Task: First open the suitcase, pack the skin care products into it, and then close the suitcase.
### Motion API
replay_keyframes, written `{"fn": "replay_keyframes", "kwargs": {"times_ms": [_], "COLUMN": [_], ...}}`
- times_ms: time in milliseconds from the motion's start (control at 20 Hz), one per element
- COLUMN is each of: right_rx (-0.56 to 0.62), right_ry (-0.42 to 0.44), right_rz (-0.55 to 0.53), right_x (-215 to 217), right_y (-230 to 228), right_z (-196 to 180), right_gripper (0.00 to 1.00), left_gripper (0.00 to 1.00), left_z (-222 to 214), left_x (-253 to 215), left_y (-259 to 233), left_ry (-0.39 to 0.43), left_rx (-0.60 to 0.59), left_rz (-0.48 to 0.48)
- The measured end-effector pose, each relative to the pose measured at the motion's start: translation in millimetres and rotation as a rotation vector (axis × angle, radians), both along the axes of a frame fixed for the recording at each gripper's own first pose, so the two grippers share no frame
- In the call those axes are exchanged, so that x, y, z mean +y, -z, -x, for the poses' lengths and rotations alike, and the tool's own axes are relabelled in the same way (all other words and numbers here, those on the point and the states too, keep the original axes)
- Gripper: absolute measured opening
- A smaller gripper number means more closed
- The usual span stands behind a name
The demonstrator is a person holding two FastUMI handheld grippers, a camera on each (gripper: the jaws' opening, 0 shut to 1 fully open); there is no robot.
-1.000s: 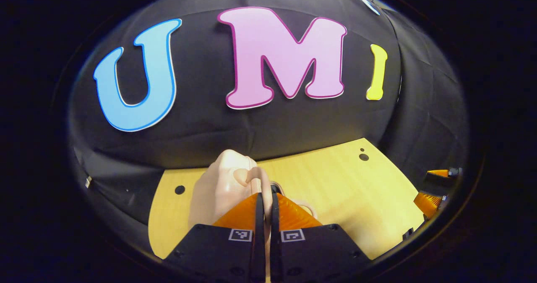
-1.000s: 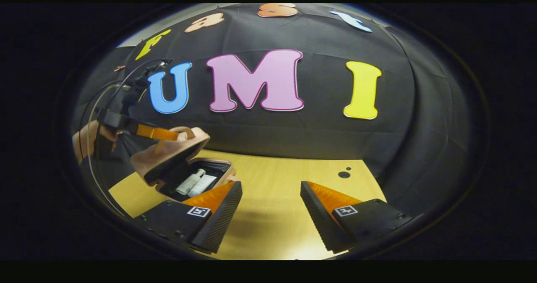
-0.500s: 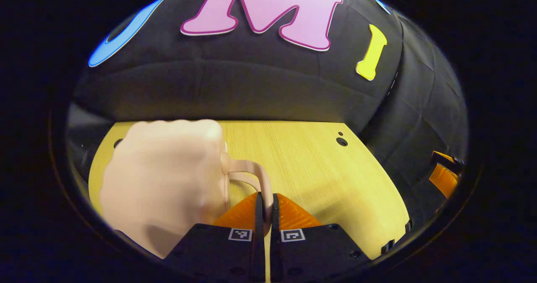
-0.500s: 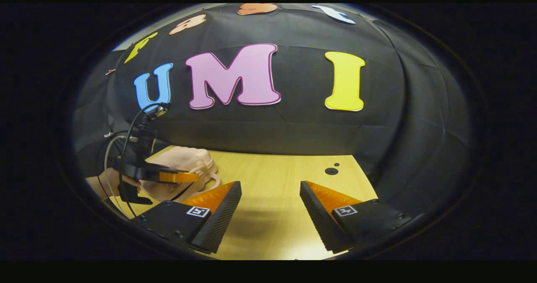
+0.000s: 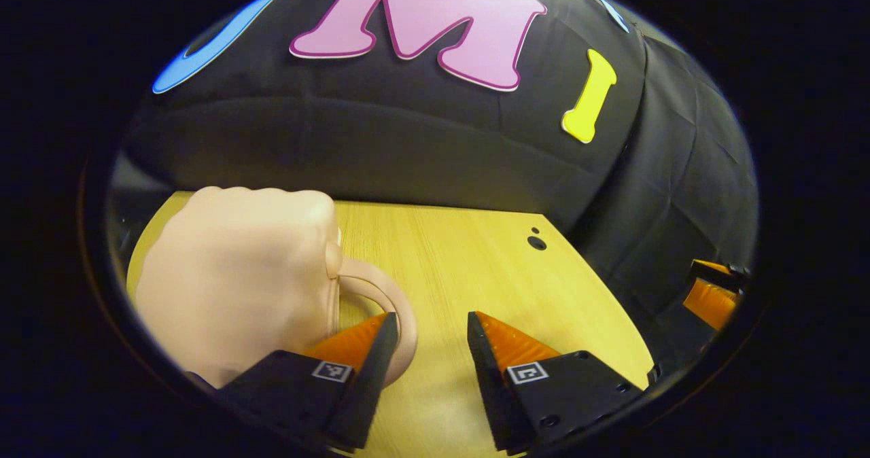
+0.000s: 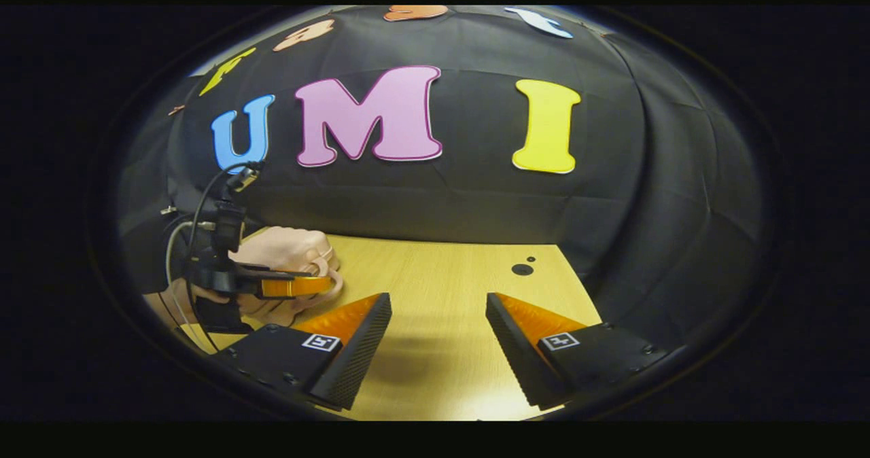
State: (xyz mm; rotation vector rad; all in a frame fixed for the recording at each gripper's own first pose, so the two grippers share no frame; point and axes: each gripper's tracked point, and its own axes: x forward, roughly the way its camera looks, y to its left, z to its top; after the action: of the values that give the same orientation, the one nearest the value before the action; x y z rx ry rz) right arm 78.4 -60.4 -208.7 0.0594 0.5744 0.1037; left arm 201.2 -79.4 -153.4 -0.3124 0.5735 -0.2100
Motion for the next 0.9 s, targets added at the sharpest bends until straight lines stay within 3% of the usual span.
{"fn": "replay_keyframes", "kwargs": {"times_ms": [100, 150, 350, 600, 750, 900], "right_rx": [-0.028, -0.047, -0.115, -0.248, -0.363, -0.469], "right_ry": [0.002, 0.005, 0.026, -0.012, -0.018, 0.000], "right_rz": [-0.008, -0.017, -0.057, -0.016, 0.009, 0.002], "right_x": [10.2, 15.6, 42.4, 76.1, 89.1, 97.2], "right_y": [-22.5, -35.3, -92.8, -180.4, -228.3, -252.8], "right_z": [9.5, 13.6, 33.8, 69.5, 102.7, 146.1], "right_gripper": [0.91, 0.91, 0.90, 0.91, 0.97, 0.94], "left_gripper": [0.90, 0.92, 0.94, 0.97, 0.97, 0.97], "left_z": [19.7, 32.9, 87.0, 160.0, 213.4, 266.8], "left_x": [9.2, 8.8, 20.6, 64.8, 79.5, 91.1], "left_y": [-30.5, -49.5, -132.7, -232.6, -273.4, -292.6], "left_ry": [-0.020, -0.017, -0.072, -0.229, -0.293, -0.348], "left_rx": [-0.061, -0.096, -0.236, -0.390, -0.466, -0.548], "left_rz": [0.010, 0.020, -0.018, -0.149, -0.226, -0.316]}}
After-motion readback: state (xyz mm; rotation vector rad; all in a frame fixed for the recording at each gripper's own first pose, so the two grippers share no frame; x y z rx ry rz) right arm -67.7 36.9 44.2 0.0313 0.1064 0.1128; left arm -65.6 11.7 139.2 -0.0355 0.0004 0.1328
